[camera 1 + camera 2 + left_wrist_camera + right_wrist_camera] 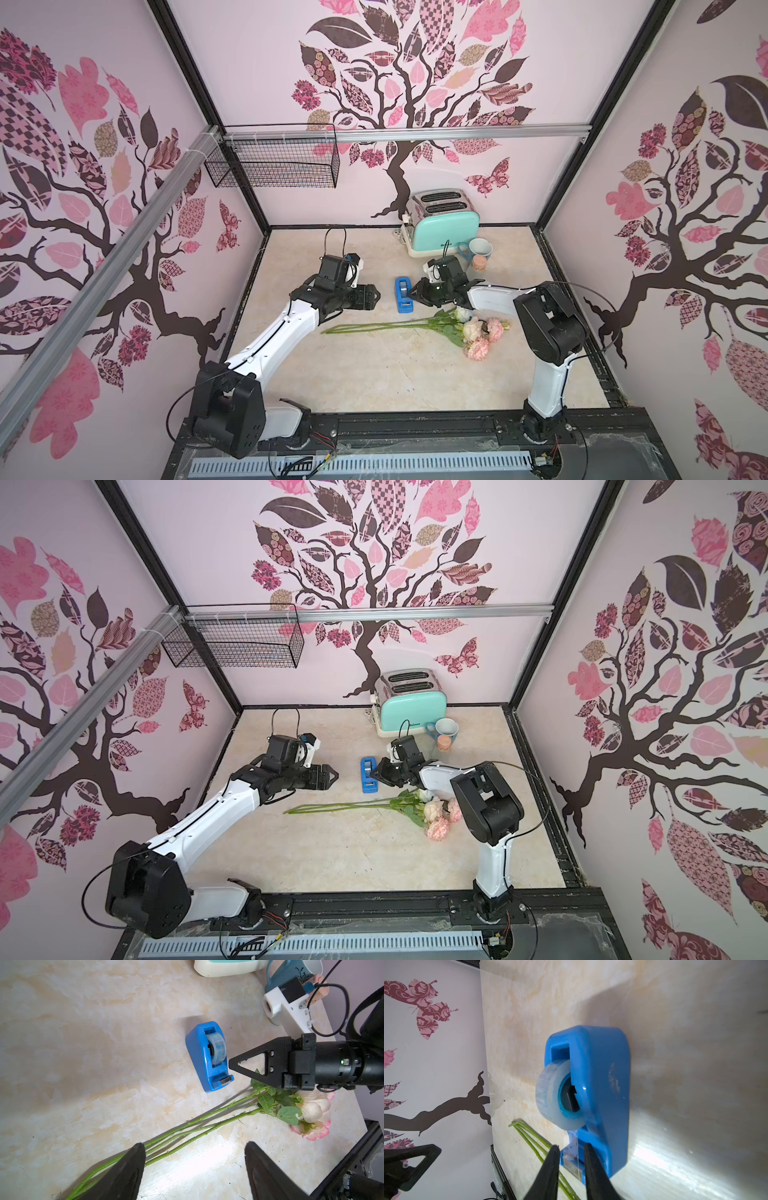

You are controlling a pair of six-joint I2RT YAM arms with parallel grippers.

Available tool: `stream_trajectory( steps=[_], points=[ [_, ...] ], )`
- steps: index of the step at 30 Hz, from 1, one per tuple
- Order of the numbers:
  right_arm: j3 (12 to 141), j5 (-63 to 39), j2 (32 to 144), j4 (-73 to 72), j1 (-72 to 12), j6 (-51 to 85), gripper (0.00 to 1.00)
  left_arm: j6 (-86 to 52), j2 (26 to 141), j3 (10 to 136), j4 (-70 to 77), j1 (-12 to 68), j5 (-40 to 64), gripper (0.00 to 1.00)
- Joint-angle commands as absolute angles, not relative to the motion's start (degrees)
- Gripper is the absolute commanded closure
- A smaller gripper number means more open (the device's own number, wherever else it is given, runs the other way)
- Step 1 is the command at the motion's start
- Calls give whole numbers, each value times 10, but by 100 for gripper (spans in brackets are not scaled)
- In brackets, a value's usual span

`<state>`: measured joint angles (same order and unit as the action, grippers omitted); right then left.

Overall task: Wrap bouquets with tape
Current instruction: Pull the tape from the tape cutter.

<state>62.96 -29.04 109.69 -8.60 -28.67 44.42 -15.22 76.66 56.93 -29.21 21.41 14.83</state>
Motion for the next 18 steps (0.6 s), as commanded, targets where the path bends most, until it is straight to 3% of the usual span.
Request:
stream_trajectory(
  steps=[1, 18],
  points=[
    [643, -305, 1128, -90, -290, 445, 76, -155, 757, 555, -282, 214, 158, 21],
    [636, -336, 1154, -113, -292, 451, 83, -150, 747, 546, -267, 214, 165, 21]
  ],
)
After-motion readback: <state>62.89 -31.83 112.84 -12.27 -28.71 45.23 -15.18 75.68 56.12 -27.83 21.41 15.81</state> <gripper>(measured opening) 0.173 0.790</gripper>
